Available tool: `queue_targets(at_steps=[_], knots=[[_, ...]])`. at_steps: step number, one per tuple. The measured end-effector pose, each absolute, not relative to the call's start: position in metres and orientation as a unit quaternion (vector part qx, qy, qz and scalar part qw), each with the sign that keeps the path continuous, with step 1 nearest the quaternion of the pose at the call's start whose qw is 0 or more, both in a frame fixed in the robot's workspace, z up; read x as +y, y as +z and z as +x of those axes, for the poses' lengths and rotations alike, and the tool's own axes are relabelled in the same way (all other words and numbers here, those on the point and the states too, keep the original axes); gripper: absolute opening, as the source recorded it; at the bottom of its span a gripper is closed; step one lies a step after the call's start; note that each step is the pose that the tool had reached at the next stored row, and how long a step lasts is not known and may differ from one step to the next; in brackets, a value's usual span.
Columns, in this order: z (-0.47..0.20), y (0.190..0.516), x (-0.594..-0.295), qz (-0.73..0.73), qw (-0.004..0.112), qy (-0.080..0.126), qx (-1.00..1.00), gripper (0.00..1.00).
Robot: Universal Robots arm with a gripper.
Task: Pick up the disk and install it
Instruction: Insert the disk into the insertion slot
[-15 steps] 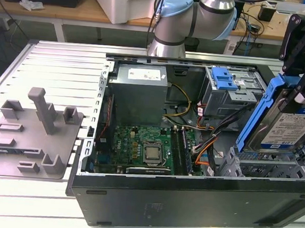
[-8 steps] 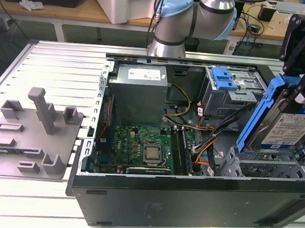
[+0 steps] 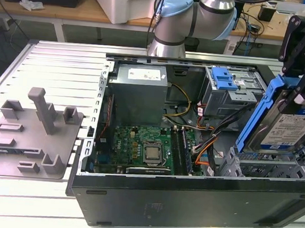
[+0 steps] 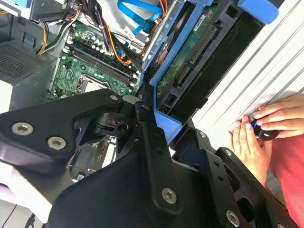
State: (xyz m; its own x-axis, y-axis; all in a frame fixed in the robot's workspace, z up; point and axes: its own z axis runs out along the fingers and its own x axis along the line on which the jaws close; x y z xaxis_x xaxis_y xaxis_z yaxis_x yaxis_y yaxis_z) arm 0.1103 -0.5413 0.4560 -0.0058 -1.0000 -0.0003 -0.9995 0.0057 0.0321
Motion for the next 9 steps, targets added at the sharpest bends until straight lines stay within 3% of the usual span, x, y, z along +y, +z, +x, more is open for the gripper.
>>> queue_targets(at_steps=[9], knots=[[0.1108,0.4540,-0.5413,0.705,0.011,-0.012,-0.709,0.37]])
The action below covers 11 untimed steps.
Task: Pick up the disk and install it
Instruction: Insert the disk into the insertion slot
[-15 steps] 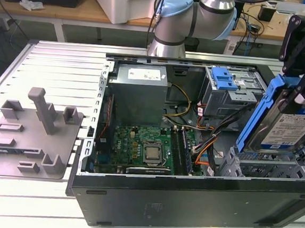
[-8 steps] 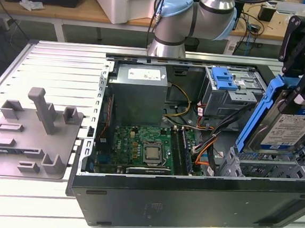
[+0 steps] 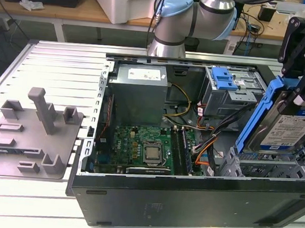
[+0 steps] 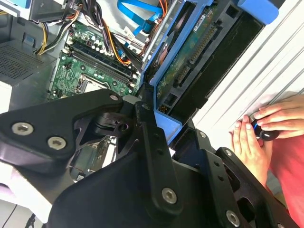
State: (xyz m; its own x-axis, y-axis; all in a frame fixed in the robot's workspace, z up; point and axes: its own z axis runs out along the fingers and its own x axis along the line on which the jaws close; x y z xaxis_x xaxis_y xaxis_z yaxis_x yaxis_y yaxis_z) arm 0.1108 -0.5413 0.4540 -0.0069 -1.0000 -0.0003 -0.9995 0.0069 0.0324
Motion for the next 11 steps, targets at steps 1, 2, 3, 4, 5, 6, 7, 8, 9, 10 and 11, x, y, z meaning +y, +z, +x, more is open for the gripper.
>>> queue_targets(at_steps=[1,2,3,4,5,6,7,8,9,10,11], knots=[[0.1108,0.4538,-0.5413,0.705,0.011,-0.012,-0.709,0.37],[0.1108,0.4535,-0.5413,0.704,0.011,-0.012,-0.710,0.37],[0.1108,0.4531,-0.5413,0.704,0.011,-0.012,-0.710,0.37],[0.1108,0.4528,-0.5413,0.704,0.011,-0.012,-0.710,0.37],[0.1108,0.4526,-0.5413,0.704,0.011,-0.012,-0.710,0.37],[0.1108,0.4522,-0.5413,0.704,0.011,-0.012,-0.710,0.37],[0.1108,0.4519,-0.5413,0.704,0.011,-0.012,-0.710,0.37],[0.1108,0.4517,-0.5413,0.704,0.011,-0.012,-0.710,0.37],[0.1108,0.4513,-0.5413,0.704,0.011,-0.012,-0.710,0.37],[0.1108,0.4511,-0.5413,0.704,0.011,-0.012,-0.710,0.37],[0.1108,0.4509,-0.5413,0.704,0.011,-0.012,-0.710,0.37]])
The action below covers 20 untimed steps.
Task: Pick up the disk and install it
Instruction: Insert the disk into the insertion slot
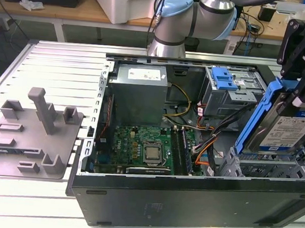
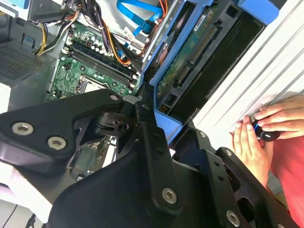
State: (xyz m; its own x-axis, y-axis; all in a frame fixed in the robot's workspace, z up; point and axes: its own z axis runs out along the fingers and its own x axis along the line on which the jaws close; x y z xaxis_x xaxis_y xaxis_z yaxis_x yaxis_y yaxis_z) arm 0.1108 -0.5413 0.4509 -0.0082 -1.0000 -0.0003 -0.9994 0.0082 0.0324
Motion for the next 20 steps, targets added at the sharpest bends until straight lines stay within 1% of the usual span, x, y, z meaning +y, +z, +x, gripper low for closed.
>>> queue_targets(at_steps=[20], knots=[[0.1116,0.4447,-0.5413,0.704,0.011,-0.012,-0.710,0.37]])
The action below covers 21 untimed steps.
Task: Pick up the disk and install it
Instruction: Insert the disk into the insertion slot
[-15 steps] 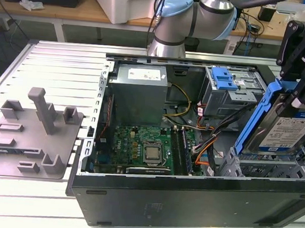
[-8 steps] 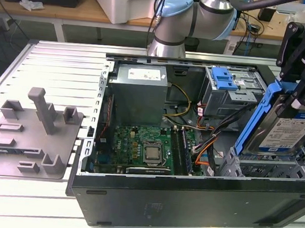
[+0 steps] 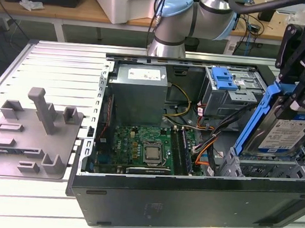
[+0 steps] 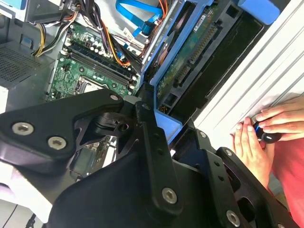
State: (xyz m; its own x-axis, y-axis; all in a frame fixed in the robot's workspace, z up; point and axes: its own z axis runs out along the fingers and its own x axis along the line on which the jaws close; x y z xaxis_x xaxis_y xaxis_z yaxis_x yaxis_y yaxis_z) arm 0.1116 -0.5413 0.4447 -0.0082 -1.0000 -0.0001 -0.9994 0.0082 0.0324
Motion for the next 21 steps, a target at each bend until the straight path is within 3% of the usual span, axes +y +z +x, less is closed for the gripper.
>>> queue_targets(at_steps=[21], knots=[[0.1116,0.4380,-0.5418,0.704,0.012,-0.012,-0.710,0.37]])
